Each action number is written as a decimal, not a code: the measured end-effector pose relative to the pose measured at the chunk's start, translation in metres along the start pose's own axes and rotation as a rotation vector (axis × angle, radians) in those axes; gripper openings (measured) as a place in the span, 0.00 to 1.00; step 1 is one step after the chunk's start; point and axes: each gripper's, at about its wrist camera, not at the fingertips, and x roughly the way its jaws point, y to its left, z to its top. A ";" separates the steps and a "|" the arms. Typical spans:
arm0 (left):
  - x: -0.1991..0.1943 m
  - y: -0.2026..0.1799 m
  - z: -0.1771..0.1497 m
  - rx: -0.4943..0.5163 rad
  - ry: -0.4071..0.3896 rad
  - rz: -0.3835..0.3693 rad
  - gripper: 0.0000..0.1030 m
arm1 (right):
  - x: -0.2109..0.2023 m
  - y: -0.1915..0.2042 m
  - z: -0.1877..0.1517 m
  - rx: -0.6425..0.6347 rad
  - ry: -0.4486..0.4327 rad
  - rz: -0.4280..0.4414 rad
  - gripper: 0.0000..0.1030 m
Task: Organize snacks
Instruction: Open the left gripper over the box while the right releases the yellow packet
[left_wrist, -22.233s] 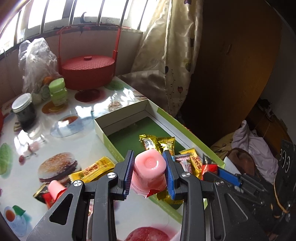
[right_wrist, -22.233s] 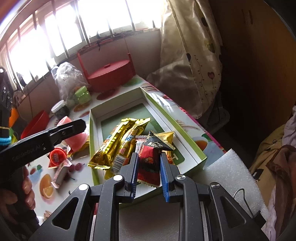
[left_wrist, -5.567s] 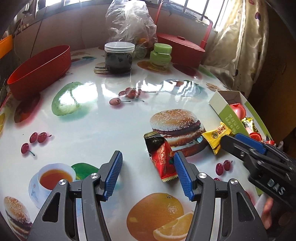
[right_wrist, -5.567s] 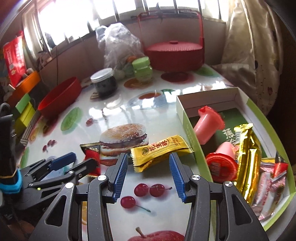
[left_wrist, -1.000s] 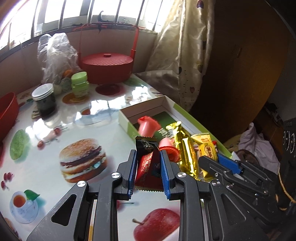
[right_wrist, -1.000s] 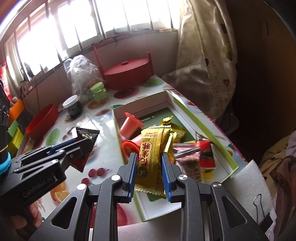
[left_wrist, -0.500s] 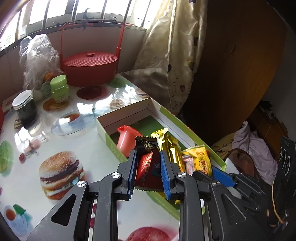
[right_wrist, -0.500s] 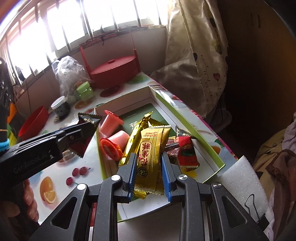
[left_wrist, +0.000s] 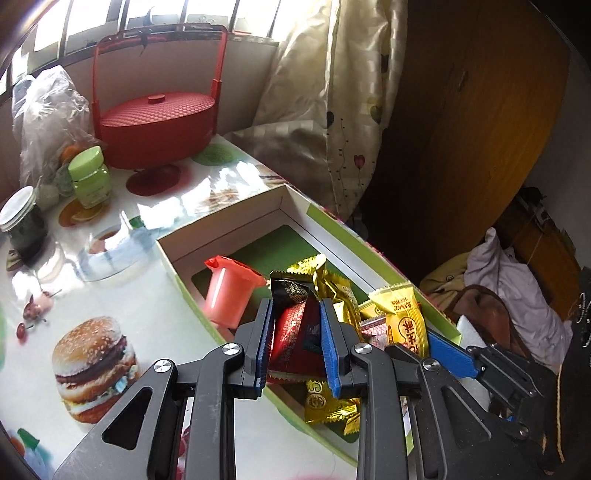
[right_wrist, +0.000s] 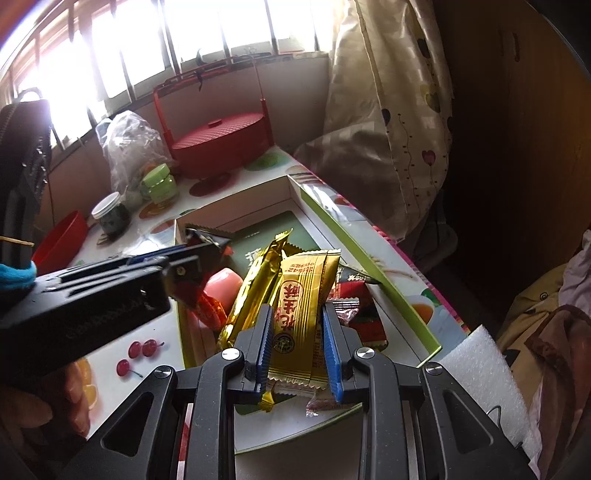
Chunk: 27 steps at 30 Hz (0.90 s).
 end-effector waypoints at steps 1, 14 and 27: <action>0.001 0.000 0.000 0.000 0.003 0.004 0.25 | 0.000 0.000 0.000 -0.002 -0.002 -0.003 0.24; 0.012 0.001 0.000 -0.013 0.030 0.011 0.26 | 0.004 0.000 0.000 -0.008 -0.014 -0.005 0.25; 0.011 0.003 -0.002 -0.028 0.037 0.019 0.45 | 0.003 0.003 0.000 -0.008 -0.025 0.017 0.37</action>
